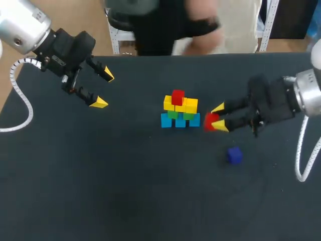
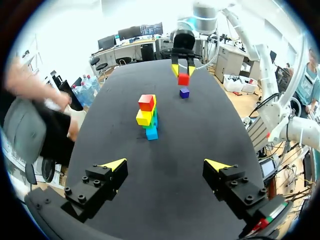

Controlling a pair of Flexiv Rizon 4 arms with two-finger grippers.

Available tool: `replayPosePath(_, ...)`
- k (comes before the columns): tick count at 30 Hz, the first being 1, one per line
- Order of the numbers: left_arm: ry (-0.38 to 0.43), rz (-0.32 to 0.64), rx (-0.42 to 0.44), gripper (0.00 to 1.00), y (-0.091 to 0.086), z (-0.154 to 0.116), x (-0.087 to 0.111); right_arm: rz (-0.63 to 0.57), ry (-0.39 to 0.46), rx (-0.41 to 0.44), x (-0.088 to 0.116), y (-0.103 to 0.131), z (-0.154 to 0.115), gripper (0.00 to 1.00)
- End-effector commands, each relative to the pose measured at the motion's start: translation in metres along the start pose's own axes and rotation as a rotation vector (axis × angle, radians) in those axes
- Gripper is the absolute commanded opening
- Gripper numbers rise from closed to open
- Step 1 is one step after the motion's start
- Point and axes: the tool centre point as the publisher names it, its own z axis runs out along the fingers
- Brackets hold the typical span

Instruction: Place the blue cubes, place green cubes on the blue cubes, place the yellow cubes on the green cubes, then place the red cubes on the yellow cubes, and place purple cube on the red cubes.

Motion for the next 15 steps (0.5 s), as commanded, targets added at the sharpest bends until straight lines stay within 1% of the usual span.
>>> replayPosePath(1, -0.001, 0.002, -0.002, 1.00, 0.000, 0.000, 0.001, -0.002, 0.016, 0.054, -0.009, -0.008, -0.003, 0.00)
replayPosePath(5, -0.001, 0.002, -0.002, 1.00, 0.000, 0.000, 0.001, -0.004, 0.012, 0.062, -0.016, -0.025, 0.002, 0.00)
replayPosePath(10, -0.001, 0.002, -0.002, 1.00, 0.000, 0.000, 0.001, 0.000, 0.032, 0.060, -0.020, -0.043, 0.016, 0.00)
replayPosePath(15, -0.001, 0.002, -0.002, 1.00, 0.000, 0.000, 0.001, 0.012, 0.030, 0.053, -0.022, -0.055, 0.030, 0.00)
